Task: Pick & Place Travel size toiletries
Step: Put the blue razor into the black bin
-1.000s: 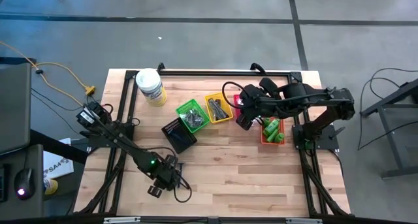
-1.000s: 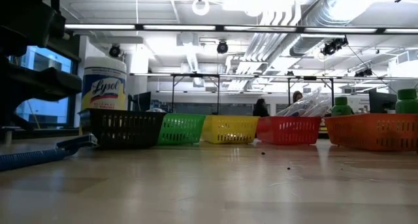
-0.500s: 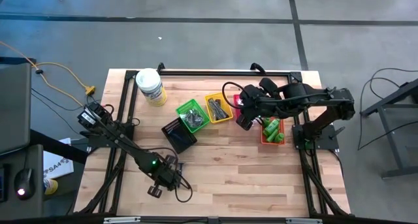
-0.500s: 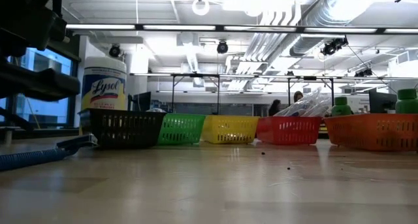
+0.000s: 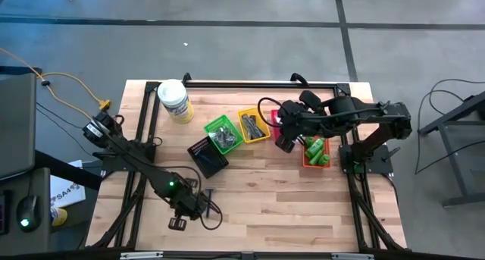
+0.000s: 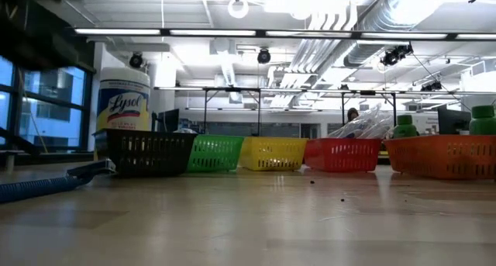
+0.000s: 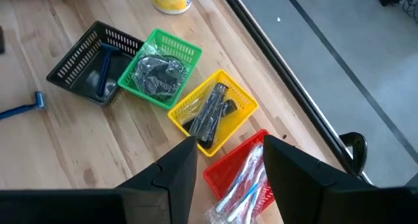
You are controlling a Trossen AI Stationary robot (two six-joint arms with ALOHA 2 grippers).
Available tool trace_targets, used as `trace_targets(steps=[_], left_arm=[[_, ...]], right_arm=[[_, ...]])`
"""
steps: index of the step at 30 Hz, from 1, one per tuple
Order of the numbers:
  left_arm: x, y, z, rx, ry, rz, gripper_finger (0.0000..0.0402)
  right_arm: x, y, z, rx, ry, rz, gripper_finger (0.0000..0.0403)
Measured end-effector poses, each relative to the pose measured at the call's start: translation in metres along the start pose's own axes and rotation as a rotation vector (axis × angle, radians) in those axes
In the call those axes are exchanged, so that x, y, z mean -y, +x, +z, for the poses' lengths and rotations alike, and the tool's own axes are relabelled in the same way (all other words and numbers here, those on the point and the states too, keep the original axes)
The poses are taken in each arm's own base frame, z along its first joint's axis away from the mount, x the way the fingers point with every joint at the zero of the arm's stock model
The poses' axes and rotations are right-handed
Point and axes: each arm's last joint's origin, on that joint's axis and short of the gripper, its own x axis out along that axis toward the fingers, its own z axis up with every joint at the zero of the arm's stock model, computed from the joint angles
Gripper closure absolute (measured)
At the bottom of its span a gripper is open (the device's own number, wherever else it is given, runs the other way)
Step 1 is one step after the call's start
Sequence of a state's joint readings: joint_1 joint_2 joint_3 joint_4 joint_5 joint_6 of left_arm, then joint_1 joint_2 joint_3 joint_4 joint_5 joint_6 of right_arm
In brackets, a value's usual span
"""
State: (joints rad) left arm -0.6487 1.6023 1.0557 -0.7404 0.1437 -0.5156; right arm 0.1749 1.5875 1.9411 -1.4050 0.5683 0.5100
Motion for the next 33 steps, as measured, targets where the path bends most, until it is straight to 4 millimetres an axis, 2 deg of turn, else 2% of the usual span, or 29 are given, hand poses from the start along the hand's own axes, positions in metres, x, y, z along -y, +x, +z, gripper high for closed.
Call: trace_targets(steps=[8,13,17,20,27,33], left_arm=[[0.010,-0.055,0.011,0.107,-0.071,0.112,0.0376],[0.004,-0.085,0.018,0.150,-0.079,0.249,0.0375],[-0.013,-0.102,0.029,0.191,-0.107,0.352,0.0374],[-0.030,-0.109,0.037,0.220,-0.158,0.396,0.0374],[-0.077,-0.120,0.051,0.220,-0.135,0.447,0.0373],[-0.117,-0.116,0.059,0.110,-0.034,0.426,0.0373]], right_arm=[[0.002,0.001,0.001,-0.003,-0.031,-0.007,0.0237],[0.004,0.001,0.001,0.000,-0.053,-0.015,0.0237],[0.009,-0.002,0.001,0.004,-0.044,-0.020,0.0237],[0.017,-0.006,0.001,0.016,-0.021,-0.024,0.0237],[0.037,-0.021,0.000,0.054,0.079,-0.020,0.0237],[0.044,-0.027,0.000,0.073,0.105,-0.017,0.0237]])
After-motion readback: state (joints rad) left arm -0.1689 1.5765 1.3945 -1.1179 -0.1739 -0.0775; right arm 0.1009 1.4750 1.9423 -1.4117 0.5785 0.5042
